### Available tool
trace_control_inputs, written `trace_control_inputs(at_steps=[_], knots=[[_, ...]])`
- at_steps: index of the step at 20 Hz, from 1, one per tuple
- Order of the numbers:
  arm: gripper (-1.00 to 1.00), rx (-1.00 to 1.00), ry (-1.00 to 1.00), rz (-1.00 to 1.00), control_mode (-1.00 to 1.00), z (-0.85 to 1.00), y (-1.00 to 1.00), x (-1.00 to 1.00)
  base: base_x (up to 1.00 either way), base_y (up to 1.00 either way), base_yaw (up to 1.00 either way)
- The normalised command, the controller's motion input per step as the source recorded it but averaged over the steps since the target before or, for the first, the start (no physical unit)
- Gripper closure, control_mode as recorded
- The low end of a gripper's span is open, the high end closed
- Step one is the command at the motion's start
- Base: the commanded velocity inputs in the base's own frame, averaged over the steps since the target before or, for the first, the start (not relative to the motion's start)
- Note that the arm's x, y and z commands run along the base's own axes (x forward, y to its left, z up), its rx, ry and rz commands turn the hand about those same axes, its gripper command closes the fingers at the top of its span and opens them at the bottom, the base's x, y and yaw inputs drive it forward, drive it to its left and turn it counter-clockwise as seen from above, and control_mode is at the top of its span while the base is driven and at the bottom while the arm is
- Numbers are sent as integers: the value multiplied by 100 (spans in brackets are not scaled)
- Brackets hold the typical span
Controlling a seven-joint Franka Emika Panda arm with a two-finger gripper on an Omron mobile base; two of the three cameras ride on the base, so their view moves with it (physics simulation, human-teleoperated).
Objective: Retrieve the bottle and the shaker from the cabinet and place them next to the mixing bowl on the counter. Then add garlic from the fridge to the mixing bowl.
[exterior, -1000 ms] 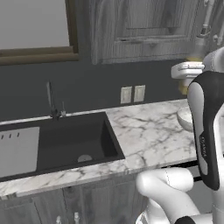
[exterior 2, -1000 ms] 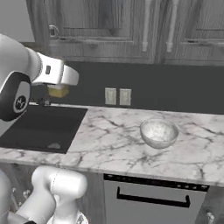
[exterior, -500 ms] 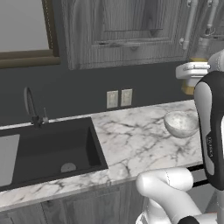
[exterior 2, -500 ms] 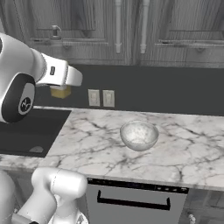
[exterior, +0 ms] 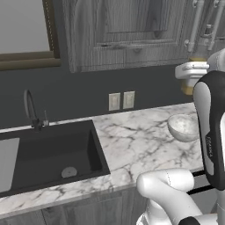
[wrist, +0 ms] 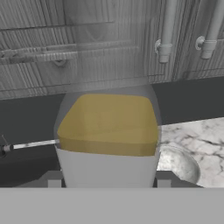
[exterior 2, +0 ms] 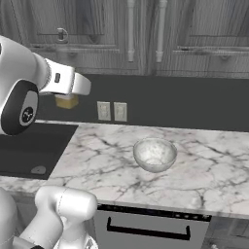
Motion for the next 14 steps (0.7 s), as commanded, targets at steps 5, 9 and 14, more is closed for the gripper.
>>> trace_control_inputs(at_steps=[5,9,14], knots=[[100,0,0,0,100,0,0,0,0,0,0],[100,0,0,0,100,0,0,0,0,0,0],[100,0,0,0,-100,-1,0,0,0,0,0]])
